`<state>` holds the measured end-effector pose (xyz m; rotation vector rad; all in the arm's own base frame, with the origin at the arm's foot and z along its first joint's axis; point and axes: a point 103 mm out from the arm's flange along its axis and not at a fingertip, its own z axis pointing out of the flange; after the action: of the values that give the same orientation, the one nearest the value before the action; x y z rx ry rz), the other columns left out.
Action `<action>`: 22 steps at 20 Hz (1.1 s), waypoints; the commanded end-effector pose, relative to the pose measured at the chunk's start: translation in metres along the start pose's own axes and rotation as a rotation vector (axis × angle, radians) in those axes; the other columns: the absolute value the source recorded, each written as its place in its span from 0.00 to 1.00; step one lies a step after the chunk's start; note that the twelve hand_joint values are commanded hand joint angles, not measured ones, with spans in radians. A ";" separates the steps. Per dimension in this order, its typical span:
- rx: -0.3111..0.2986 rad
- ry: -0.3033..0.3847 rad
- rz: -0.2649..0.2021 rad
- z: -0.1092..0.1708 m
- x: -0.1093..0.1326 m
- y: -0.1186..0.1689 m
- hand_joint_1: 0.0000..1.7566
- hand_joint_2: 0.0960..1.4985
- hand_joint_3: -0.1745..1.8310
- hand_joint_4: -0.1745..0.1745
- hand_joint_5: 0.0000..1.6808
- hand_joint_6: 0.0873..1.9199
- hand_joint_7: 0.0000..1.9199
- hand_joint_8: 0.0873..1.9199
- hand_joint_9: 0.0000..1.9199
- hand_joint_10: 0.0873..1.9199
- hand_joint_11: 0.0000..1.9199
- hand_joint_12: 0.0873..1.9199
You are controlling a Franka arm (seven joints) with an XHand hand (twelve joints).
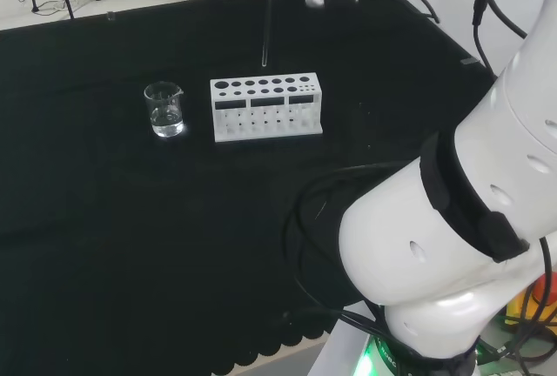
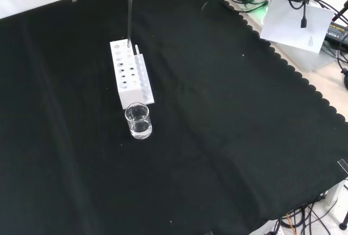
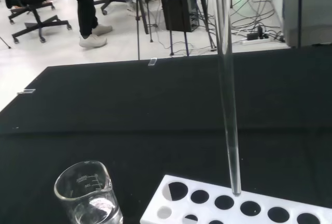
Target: Put the glass rod back on the white test tube rack.
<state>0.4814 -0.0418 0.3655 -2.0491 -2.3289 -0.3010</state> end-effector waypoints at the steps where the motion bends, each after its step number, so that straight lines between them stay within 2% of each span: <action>1: -0.008 0.062 -0.027 0.015 -0.019 -0.009 0.74 0.70 0.09 0.00 0.64 0.25 0.57 0.57 0.82 0.44 0.84 0.39; 14: 0.023 0.051 -0.043 0.035 -0.014 0.001 0.74 0.70 0.09 0.00 0.63 0.25 0.57 0.57 0.82 0.44 0.84 0.39; 22: 0.033 0.050 -0.027 0.044 -0.027 0.009 0.74 0.70 0.09 0.00 0.63 0.26 0.57 0.57 0.82 0.44 0.84 0.39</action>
<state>0.4936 -0.0529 0.3225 -1.9617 -2.3288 -0.3095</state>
